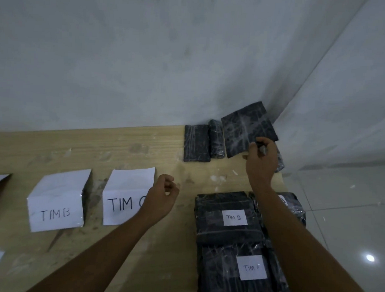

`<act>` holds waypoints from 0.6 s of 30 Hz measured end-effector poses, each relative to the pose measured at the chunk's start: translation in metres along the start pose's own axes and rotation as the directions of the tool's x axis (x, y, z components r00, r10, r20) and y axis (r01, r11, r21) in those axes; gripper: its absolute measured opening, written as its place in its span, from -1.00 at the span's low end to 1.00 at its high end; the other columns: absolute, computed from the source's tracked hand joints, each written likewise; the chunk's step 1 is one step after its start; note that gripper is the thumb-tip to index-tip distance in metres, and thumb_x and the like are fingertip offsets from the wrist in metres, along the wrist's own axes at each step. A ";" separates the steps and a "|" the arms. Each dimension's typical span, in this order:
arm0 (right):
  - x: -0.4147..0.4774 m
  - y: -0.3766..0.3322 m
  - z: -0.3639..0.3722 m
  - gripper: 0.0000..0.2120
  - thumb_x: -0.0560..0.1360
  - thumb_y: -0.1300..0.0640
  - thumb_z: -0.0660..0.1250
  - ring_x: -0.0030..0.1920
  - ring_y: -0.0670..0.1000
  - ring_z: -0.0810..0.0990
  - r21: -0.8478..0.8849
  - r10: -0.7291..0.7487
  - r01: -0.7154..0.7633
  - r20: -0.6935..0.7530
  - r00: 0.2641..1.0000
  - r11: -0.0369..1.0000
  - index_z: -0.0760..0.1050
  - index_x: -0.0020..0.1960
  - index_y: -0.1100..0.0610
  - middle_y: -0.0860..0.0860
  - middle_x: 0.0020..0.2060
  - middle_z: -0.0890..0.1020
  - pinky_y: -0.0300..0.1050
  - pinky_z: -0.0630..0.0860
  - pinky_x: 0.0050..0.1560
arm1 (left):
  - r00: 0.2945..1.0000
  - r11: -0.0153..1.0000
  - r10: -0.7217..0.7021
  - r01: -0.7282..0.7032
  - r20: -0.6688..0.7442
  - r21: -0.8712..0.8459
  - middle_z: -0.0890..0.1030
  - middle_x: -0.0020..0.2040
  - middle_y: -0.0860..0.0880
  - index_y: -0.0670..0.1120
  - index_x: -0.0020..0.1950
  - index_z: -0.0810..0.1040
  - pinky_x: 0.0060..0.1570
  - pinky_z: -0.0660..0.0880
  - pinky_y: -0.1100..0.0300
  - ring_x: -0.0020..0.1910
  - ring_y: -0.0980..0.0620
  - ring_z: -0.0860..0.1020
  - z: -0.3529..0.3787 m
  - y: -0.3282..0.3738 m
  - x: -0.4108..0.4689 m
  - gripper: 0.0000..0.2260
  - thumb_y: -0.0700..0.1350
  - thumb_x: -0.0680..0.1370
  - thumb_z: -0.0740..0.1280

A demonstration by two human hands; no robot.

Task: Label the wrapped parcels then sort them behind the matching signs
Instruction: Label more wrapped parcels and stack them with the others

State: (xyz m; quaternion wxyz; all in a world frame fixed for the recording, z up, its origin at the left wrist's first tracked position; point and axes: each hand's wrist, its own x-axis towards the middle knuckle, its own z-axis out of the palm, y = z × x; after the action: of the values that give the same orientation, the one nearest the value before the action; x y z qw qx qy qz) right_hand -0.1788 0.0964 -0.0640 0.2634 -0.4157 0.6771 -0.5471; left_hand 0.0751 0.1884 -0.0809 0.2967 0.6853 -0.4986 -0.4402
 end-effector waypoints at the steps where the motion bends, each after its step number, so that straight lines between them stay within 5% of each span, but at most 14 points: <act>1: -0.010 -0.006 -0.002 -0.90 0.56 0.17 0.27 -0.13 0.03 0.61 0.043 0.007 -0.007 0.007 1.000 0.999 0.46 0.07 0.04 -0.04 -0.09 0.56 -0.02 0.64 -0.17 | 1.000 1.000 -0.001 0.001 -0.002 -0.004 0.56 -0.04 0.02 -0.07 0.13 0.44 -0.14 0.47 0.22 -0.01 0.06 0.55 -0.005 -0.003 -0.003 -0.84 -0.10 0.57 0.31; 9: -0.132 -0.036 0.015 -0.87 0.60 0.30 0.18 -0.34 -0.19 0.45 0.129 0.027 -0.042 0.114 0.993 0.991 0.37 0.11 0.12 0.02 -0.10 0.49 -0.22 0.45 -0.33 | 0.999 1.000 0.020 -0.020 -0.038 0.002 0.54 -0.02 0.04 -0.06 0.15 0.42 -0.02 0.48 0.13 0.02 0.01 0.55 -0.067 -0.052 -0.035 -0.85 -0.08 0.60 0.25; 14: -0.221 -0.034 0.044 -0.87 0.63 0.21 0.16 -0.31 -0.05 0.43 0.021 0.107 -0.118 0.285 0.953 0.993 0.31 0.17 0.10 0.04 -0.14 0.48 -0.08 0.43 -0.29 | 0.991 0.993 -0.026 0.011 -0.129 -0.114 0.53 -0.01 0.00 -0.11 0.16 0.44 -0.06 0.45 0.27 0.02 0.02 0.52 -0.121 -0.093 -0.062 -0.79 -0.01 0.62 0.20; 16: -0.254 -0.038 0.056 -0.85 0.63 0.21 0.17 -0.22 -0.09 0.51 -0.001 0.159 -0.168 0.330 0.931 0.986 0.31 0.19 0.10 -0.04 -0.07 0.50 -0.22 0.49 -0.25 | 0.994 0.992 -0.013 -0.001 -0.109 -0.127 0.54 -0.04 0.02 -0.11 0.13 0.47 -0.14 0.40 0.45 -0.02 0.07 0.52 -0.143 -0.111 -0.075 -0.82 -0.05 0.62 0.21; 18: -0.292 -0.041 0.071 -0.86 0.63 0.22 0.16 -0.21 -0.31 0.54 -0.023 0.189 -0.195 0.380 0.905 0.980 0.31 0.17 0.07 -0.12 -0.05 0.49 -0.40 0.48 -0.25 | 0.997 0.991 -0.044 0.036 -0.063 -0.131 0.57 -0.02 0.02 -0.09 0.14 0.49 -0.17 0.42 0.43 -0.03 0.11 0.54 -0.167 -0.137 -0.091 -0.83 -0.05 0.60 0.25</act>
State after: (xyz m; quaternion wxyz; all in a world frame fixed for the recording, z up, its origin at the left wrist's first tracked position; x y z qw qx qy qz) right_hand 0.0404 0.3052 -0.0718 0.4455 -0.4431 0.6466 -0.4326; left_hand 0.2725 0.3134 -0.0961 0.3480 0.6885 -0.4450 -0.4549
